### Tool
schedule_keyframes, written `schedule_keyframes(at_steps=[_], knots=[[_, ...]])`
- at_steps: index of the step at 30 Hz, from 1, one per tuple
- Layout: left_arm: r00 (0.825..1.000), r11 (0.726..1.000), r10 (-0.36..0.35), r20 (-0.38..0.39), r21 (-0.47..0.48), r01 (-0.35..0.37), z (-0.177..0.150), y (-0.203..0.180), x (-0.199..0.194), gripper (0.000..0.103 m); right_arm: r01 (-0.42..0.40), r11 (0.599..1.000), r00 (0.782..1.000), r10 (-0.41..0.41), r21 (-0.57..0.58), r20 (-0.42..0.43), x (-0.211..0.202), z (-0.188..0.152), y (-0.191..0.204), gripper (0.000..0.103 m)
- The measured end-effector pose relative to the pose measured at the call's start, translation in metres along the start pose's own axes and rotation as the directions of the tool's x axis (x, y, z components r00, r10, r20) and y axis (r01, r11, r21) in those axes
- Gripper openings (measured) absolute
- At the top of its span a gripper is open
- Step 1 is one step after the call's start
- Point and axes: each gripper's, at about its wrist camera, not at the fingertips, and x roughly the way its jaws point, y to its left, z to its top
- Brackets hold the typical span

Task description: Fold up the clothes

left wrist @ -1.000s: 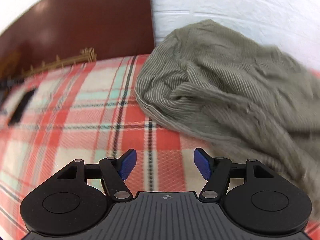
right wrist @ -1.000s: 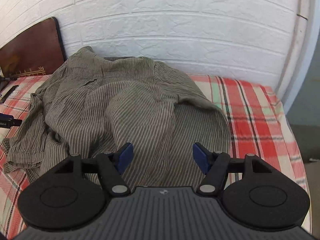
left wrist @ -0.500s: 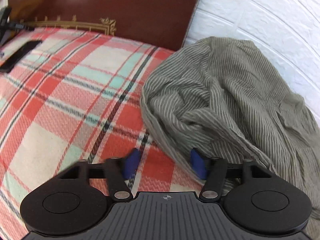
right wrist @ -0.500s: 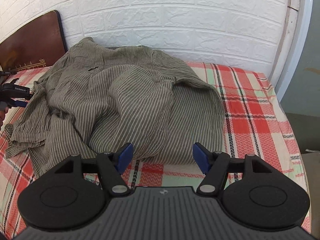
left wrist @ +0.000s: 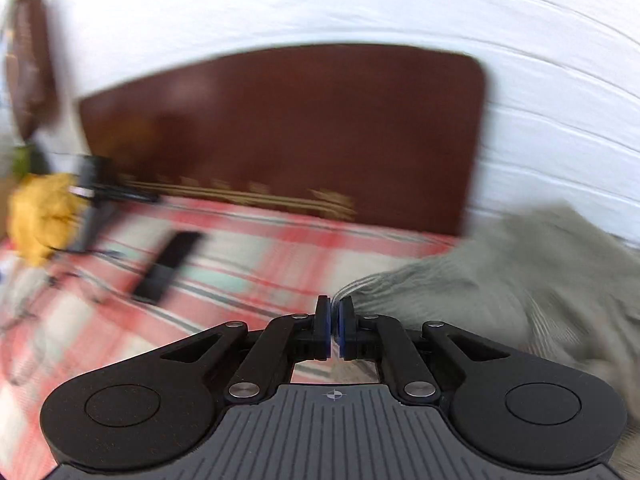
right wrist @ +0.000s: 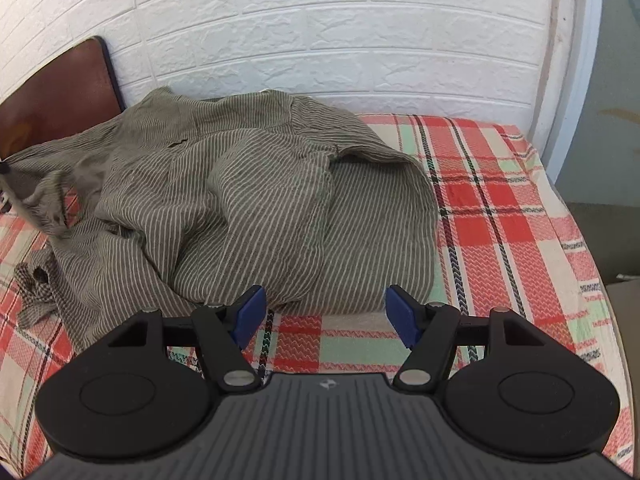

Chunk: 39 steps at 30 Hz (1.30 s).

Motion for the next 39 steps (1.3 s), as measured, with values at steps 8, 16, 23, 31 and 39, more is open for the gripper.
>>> schedule_keyframes(at_steps=[8, 16, 23, 31, 39], knots=[[0.980, 0.989, 0.150, -0.128, 0.023, -0.148, -0.024, 0.011, 0.068, 0.049, -0.004, 0.999, 1.000, 0.004, 0.034, -0.011, -0.003, -0.008, 0.000, 0.070], [0.994, 0.997, 0.002, -0.108, 0.082, 0.007, -0.063, -0.001, 0.023, 0.079, 0.045, 0.995, 0.999, -0.046, 0.088, 0.003, -0.006, -0.010, -0.017, 0.070], [0.933, 0.931, -0.355, -0.066, 0.061, 0.359, -0.100, -0.041, -0.059, 0.082, 0.052, 0.985, 0.998, -0.055, 0.166, 0.009, 0.017, -0.021, -0.022, 0.069], [0.834, 0.817, -0.546, -0.080, 0.170, 0.551, -0.158, -0.103, -0.117, 0.082, 0.034, 0.988, 0.994, -0.050, 0.151, 0.101, 0.044, -0.028, -0.042, 0.069], [0.848, 0.843, -0.518, -0.112, 0.104, 0.528, -0.172, -0.097, -0.126, 0.084, -0.201, 0.941, 0.976, 0.170, 0.272, 0.135, 0.047, -0.027, -0.060, 0.009]])
